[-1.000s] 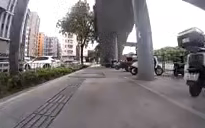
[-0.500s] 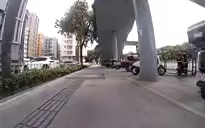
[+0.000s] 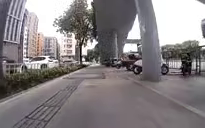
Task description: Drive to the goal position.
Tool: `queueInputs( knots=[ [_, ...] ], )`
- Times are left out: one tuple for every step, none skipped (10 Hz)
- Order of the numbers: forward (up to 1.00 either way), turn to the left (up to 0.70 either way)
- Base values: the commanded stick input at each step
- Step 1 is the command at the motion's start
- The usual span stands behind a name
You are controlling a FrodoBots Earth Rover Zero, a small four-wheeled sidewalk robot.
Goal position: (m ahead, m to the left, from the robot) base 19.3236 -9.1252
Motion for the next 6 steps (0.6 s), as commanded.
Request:
queueInputs(
  knots=[
    [0.45,0.00],
    [0.45,0.00],
    [0.45,0.00],
    [0.45,0.00],
    [0.45,0.00],
    [0.45,0.00]
  ],
)
